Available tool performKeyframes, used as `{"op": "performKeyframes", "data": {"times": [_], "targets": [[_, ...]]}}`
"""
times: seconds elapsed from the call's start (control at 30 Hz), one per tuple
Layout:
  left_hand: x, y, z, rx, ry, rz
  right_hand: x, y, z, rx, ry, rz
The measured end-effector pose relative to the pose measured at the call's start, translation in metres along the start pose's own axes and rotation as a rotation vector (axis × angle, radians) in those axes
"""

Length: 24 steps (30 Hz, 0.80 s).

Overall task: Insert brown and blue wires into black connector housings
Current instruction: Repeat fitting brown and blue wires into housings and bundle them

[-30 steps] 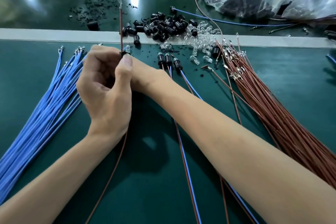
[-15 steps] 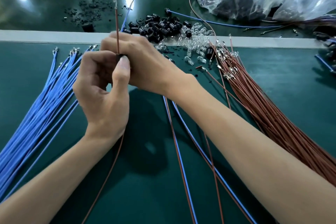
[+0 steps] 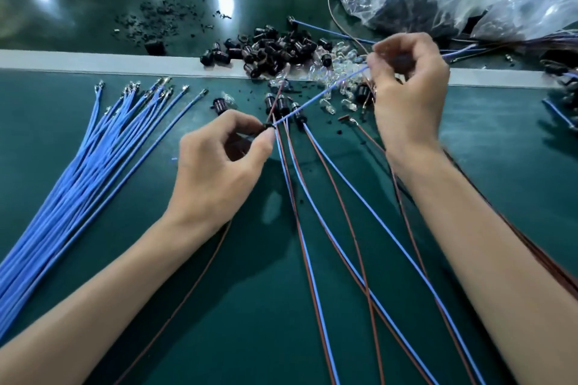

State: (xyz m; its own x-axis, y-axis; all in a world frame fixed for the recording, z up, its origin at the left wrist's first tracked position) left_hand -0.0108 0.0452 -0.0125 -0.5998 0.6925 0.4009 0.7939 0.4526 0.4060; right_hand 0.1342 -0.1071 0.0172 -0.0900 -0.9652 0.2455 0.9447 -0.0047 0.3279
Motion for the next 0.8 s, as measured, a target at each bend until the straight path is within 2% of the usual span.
{"op": "performKeyframes", "data": {"times": [0.1,0.17,0.23,0.3,0.37,0.43,0.5,0.6,0.67,0.8], "targets": [[-0.001,-0.002,-0.001,-0.030,-0.031,0.054,-0.002,-0.013,0.000,-0.016,0.116,-0.094],[0.000,-0.001,0.000,-0.013,-0.087,0.033,-0.007,-0.023,0.002,0.001,0.191,-0.079],[0.002,0.000,0.001,0.019,-0.187,-0.018,-0.014,-0.028,0.005,0.003,0.248,0.078],[0.004,0.000,0.000,0.019,-0.261,-0.026,-0.024,-0.034,0.007,-0.060,0.240,0.362],[0.003,0.000,-0.004,-0.022,-0.287,0.030,-0.033,-0.042,0.007,-0.144,0.250,0.632],[0.002,-0.001,-0.007,-0.074,-0.272,0.104,-0.038,-0.047,0.007,-0.182,0.301,0.756],[0.000,-0.001,-0.008,-0.079,-0.242,0.144,-0.039,-0.048,0.008,-0.184,0.365,0.733],[-0.001,-0.001,-0.006,-0.030,-0.219,0.124,-0.035,-0.040,0.006,-0.239,0.501,0.539],[0.000,-0.001,-0.004,-0.025,-0.198,0.111,-0.032,-0.037,0.003,-0.270,0.531,0.488],[0.000,0.000,-0.003,-0.028,-0.189,0.100,-0.037,-0.046,0.002,-0.160,0.353,0.657]]}}
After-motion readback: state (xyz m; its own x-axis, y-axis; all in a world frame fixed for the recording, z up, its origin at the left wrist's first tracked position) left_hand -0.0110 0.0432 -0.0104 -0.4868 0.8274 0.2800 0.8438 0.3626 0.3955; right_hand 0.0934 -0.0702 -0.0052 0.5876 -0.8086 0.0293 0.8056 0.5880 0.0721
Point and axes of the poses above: each hand's wrist, its own y-axis towards the middle knuckle, its own x-axis out of the back of the hand, z = x × y, the point moved 3 cm from there along y, towards the middle knuckle, and after that the axes turned 7 degrees about -x, right-handed, at the moved point
